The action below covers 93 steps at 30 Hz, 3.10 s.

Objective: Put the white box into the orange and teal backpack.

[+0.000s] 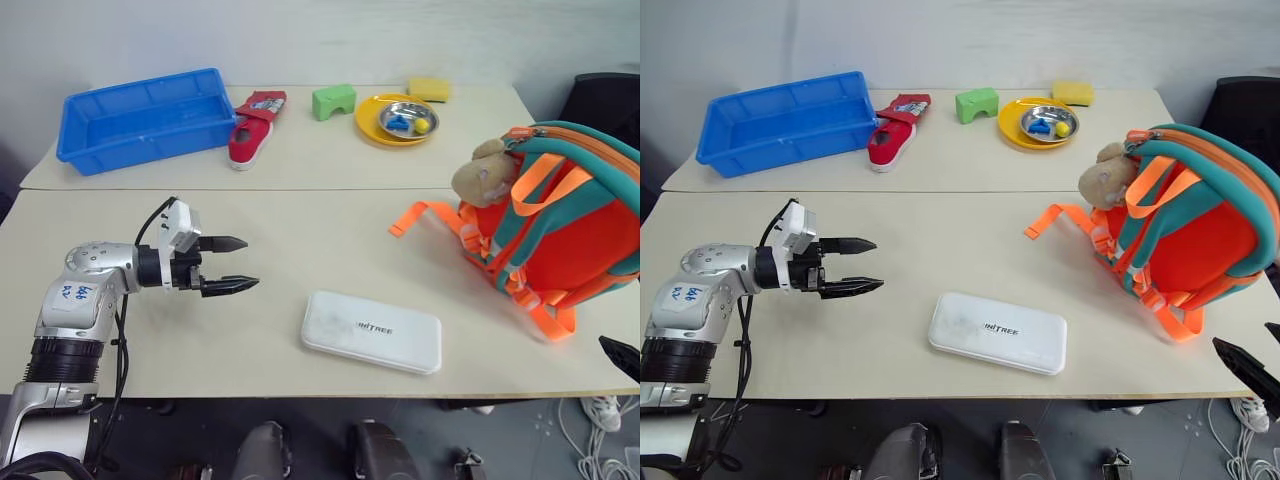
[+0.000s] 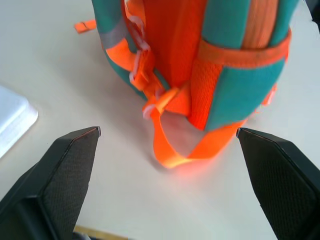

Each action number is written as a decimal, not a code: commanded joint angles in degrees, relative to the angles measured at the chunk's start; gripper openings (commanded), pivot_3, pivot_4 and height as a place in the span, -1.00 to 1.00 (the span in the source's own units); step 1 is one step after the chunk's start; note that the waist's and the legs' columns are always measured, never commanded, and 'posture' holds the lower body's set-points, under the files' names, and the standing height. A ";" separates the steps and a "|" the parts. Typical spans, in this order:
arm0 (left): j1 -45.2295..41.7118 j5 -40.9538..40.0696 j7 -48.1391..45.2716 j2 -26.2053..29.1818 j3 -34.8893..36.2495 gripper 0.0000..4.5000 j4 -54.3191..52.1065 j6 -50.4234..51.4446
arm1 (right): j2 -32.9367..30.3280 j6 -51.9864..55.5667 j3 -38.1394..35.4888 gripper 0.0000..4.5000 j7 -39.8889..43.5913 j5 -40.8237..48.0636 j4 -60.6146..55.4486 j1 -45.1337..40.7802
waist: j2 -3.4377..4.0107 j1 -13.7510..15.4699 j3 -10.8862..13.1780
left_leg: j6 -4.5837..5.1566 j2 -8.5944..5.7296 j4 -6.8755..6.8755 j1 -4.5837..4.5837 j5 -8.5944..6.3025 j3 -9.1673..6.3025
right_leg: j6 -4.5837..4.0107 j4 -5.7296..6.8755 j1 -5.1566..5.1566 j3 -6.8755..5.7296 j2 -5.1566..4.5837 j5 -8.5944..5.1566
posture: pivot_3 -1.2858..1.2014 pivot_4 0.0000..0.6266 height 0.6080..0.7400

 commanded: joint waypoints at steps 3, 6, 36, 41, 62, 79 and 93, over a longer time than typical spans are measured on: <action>-0.90 0.49 -1.71 0.82 -0.96 1.00 -0.27 -0.77 | -0.40 -2.92 0.72 0.98 1.98 -2.01 -4.68 2.42 | -0.01 -0.58 0.00 | 0.00 0.04 0.00 0.00 -0.09 0.00 | 0.02 -0.09 0.03 0.01 0.03 0.01 | 0.03 -0.52 1.00; -0.66 0.18 -4.19 1.41 -2.24 0.92 -1.03 -0.88 | -1.64 -3.26 3.02 0.81 3.41 -2.61 -7.37 2.90 | -0.02 -0.55 0.00 | -0.05 0.15 0.02 0.00 -0.11 0.00 | 0.02 -0.11 0.03 0.01 0.14 0.01 | 0.03 -0.52 1.00; 0.40 10.68 -6.82 -8.25 -19.33 -0.99 -8.35 -7.49 | -10.31 -6.41 52.90 -1.00 1.98 -24.69 2.80 -28.79 | -0.07 -0.43 -0.01 | 0.06 0.32 0.83 -0.04 -0.36 -0.01 | 0.04 0.08 0.18 0.03 0.24 0.02 | 0.03 -0.52 1.00; 1.08 11.34 -4.74 -8.30 -19.28 -0.99 -9.12 -5.44 | -8.67 -5.60 52.02 -1.00 0.01 -24.89 5.90 -32.67 | -0.07 -0.25 -0.01 | 0.06 0.31 0.90 -0.04 -0.36 -0.01 | 0.04 0.10 0.23 0.02 0.22 0.02 | 0.03 -0.52 1.00; -5.94 -8.45 3.17 -4.71 -14.05 0.99 -2.94 57.60 | -7.99 -9.68 53.31 -1.00 -0.41 -27.85 1.22 -25.77 | -0.08 -0.31 -0.03 | -0.08 0.30 0.97 0.07 -0.38 -0.50 | 0.02 0.09 0.53 -0.33 0.21 0.00 | 0.03 -0.52 1.00; -11.65 -9.47 14.42 -19.10 -9.89 0.99 4.26 58.00 | -0.71 -1.61 59.16 -1.00 -6.47 -26.38 -2.26 -35.26 | 0.05 1.42 -0.13 | -0.06 0.17 1.33 -0.02 -0.38 -0.93 | 0.01 0.15 0.77 -0.75 0.06 0.00 | 0.03 -0.52 1.00; -16.25 -15.15 14.72 -16.82 -2.05 -0.35 6.32 61.56 | -2.01 -2.21 56.92 -1.00 -6.74 -28.02 -2.62 -31.16 | 0.04 0.61 -0.12 | -0.13 0.26 1.41 -0.31 -0.43 -1.10 | 0.01 0.12 0.58 -0.92 0.18 0.00 | 0.03 -0.52 1.00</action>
